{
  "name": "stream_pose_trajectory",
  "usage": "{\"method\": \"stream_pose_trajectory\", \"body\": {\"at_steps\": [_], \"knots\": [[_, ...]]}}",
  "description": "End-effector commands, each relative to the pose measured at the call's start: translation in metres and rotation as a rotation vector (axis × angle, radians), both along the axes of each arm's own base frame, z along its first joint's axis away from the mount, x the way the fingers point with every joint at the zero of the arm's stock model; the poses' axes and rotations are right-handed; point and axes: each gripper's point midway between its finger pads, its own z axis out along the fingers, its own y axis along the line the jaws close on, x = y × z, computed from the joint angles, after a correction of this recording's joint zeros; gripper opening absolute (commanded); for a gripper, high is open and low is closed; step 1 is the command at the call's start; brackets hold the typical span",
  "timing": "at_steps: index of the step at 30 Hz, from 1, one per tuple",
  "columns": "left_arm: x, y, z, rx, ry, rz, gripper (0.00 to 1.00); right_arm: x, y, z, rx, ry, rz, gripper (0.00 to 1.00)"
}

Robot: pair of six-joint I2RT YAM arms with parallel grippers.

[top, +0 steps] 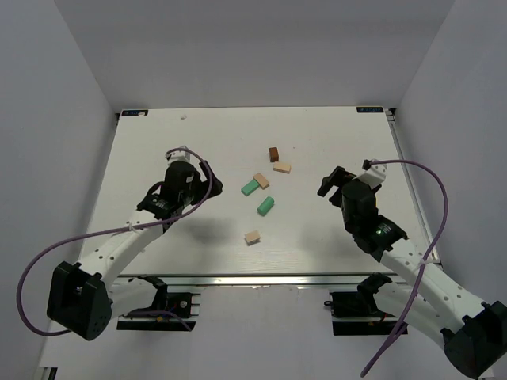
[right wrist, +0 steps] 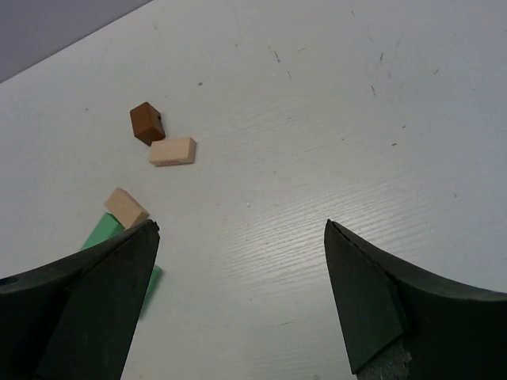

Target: Build the wood block tower

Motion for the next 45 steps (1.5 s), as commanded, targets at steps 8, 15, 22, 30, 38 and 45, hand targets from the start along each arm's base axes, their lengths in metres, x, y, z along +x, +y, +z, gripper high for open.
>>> {"method": "stream_pose_trajectory", "body": {"at_steps": [8, 15, 22, 30, 38, 45], "knots": [[0.014, -0.045, 0.021, -0.073, -0.019, -0.056, 0.98, 0.001, -0.004, 0.001, -0.012, 0.001, -0.026, 0.89], [0.029, -0.105, 0.022, -0.083, 0.015, -0.098, 0.98, -0.006, -0.019, -0.002, -0.044, -0.005, -0.068, 0.89], [0.049, -0.144, -0.019, -0.027, 0.172, -0.004, 0.98, -0.009, -0.031, -0.008, -0.064, -0.013, -0.118, 0.89], [0.073, -0.165, -0.047, -0.064, 0.212, 0.12, 0.98, -0.008, -0.032, -0.011, -0.078, -0.001, -0.124, 0.89], [0.082, -0.19, -0.073, -0.052, 0.265, 0.112, 0.98, -0.005, -0.033, -0.018, -0.101, 0.015, -0.138, 0.89], [0.091, -0.179, -0.087, 0.002, 0.275, 0.223, 0.98, -0.007, -0.039, -0.016, -0.11, 0.012, -0.164, 0.89]]}}
